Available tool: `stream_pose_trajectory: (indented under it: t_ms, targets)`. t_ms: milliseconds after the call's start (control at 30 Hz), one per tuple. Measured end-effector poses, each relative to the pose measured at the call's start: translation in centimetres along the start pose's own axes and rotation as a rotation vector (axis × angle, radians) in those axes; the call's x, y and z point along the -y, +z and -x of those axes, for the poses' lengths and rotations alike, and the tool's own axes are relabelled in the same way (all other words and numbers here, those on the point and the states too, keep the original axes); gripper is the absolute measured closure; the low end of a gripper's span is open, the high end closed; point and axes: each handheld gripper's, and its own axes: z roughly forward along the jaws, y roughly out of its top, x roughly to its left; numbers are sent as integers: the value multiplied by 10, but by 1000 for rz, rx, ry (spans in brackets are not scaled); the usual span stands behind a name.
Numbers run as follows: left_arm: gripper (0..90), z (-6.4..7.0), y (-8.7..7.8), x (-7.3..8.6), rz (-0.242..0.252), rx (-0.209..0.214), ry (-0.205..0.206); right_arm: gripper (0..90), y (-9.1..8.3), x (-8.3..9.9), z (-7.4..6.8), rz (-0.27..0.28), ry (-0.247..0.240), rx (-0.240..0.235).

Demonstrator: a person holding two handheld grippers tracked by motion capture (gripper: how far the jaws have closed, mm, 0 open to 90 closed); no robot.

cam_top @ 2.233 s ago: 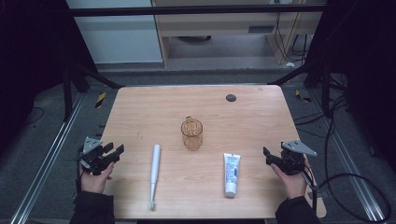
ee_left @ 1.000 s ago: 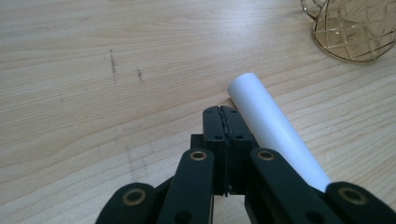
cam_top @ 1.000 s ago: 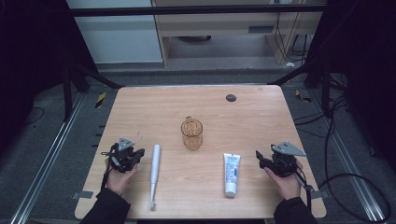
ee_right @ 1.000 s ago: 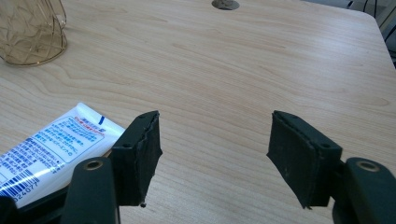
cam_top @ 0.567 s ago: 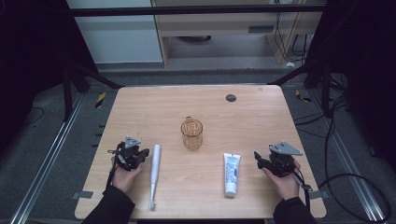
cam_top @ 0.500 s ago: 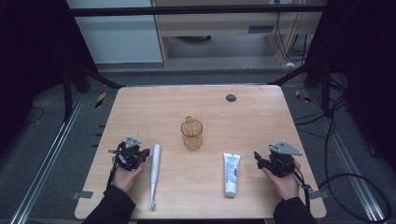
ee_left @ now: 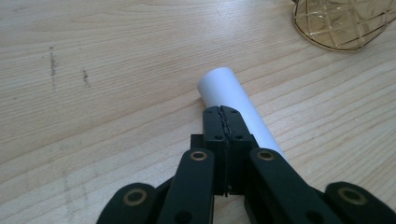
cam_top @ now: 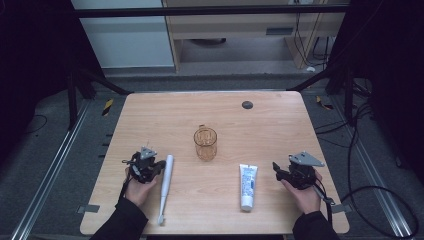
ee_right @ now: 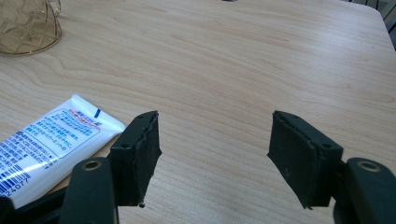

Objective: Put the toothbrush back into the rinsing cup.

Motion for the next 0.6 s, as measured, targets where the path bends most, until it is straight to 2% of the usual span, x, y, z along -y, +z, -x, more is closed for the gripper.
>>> stream_pose_trajectory:
  t_ms: [167,600]
  targets:
    - [896,6,-2,-1,-1,27,9,335,0,0,1,0,0,2]
    - [896,35,-6,-6,-37,98,82,334,-1,1,2,-1,1,6]
